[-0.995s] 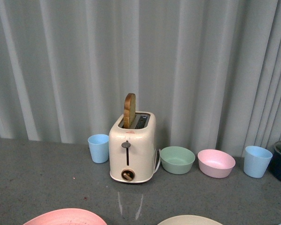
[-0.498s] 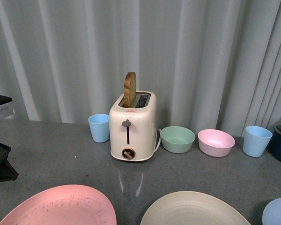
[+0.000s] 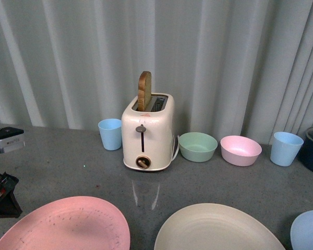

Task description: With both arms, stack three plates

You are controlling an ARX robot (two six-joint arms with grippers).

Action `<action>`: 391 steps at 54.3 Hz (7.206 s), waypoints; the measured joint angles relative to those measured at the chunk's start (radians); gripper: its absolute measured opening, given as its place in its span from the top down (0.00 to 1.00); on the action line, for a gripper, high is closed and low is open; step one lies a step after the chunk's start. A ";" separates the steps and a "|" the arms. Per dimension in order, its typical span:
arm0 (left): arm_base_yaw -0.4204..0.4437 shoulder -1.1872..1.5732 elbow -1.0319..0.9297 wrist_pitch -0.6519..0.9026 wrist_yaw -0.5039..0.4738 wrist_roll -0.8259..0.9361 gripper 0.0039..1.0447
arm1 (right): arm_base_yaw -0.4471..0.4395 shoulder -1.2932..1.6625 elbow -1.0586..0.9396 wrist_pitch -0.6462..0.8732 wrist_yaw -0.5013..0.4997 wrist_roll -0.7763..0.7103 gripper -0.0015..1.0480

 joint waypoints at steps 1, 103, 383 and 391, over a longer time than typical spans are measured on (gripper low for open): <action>0.000 0.007 0.000 0.001 -0.004 0.000 0.06 | 0.000 0.000 0.000 0.000 0.000 0.000 0.07; -0.025 0.151 -0.050 0.148 -0.068 -0.095 0.96 | 0.000 0.000 0.000 0.000 0.000 0.000 0.07; -0.158 -1.521 -1.223 0.919 -0.228 -0.558 0.97 | 0.000 0.000 0.000 0.000 0.000 0.000 0.07; -0.158 -1.578 -1.224 0.886 -0.225 -0.558 0.97 | 0.000 0.000 0.000 0.000 0.000 0.000 0.07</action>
